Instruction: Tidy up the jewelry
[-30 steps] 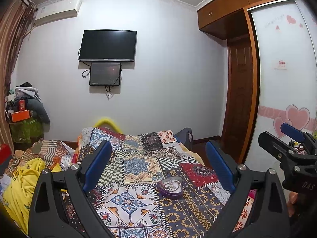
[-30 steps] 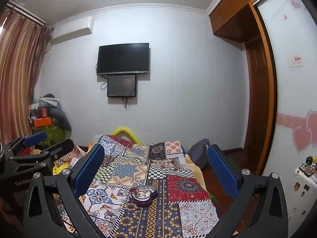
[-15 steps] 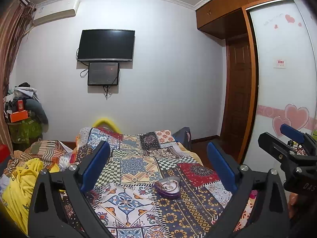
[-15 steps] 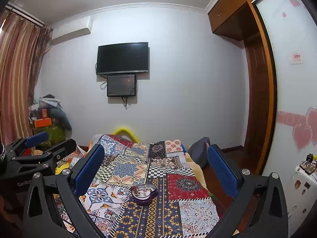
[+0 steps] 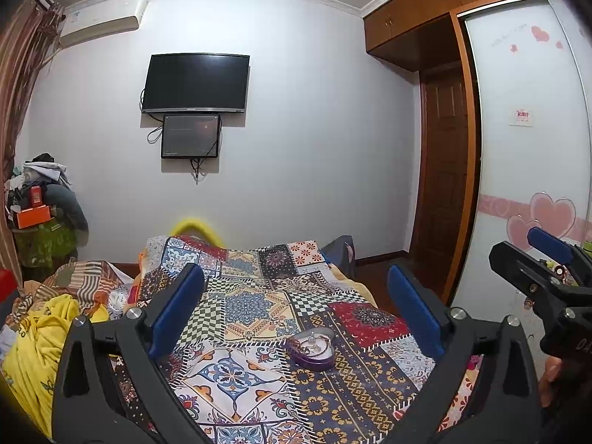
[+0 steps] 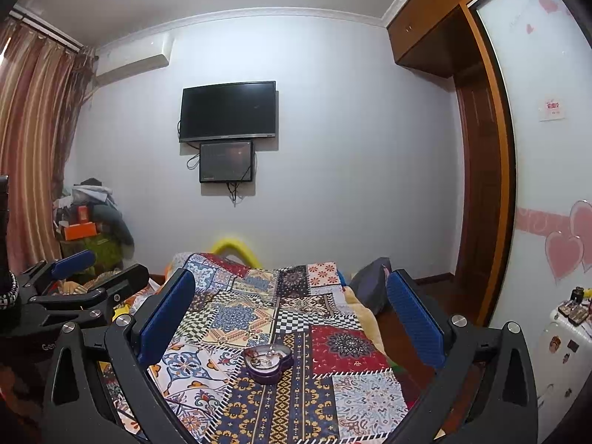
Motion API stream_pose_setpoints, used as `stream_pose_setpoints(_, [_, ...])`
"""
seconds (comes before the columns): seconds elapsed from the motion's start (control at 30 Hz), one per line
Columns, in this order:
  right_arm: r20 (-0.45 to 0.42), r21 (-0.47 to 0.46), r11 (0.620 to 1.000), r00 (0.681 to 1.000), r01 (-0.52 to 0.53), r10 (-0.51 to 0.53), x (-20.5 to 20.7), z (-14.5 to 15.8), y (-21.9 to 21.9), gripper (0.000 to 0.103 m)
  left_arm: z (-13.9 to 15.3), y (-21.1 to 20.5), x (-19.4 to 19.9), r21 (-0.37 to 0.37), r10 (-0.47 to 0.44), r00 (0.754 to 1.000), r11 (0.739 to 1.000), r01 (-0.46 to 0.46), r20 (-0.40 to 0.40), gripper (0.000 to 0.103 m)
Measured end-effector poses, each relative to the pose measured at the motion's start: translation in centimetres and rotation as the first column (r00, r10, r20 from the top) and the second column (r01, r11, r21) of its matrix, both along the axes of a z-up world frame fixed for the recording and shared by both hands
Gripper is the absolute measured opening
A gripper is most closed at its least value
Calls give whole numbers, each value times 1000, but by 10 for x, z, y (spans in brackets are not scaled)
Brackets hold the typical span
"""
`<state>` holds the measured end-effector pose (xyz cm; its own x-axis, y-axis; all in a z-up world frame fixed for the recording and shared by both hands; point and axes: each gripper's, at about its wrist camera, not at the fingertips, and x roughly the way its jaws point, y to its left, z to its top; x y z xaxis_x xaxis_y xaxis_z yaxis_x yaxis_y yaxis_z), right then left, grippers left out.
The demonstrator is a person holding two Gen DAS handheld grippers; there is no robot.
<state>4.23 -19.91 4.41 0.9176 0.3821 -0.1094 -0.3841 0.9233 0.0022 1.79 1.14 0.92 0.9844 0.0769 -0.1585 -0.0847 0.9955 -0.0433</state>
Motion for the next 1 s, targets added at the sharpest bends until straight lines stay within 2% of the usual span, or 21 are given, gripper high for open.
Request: stream_pose_setpoints(1.0, [-17,13,1000,1000,12,-12,5,-2,-2,103,-3,3,3,-35,-27,1000,999,27,-10,103])
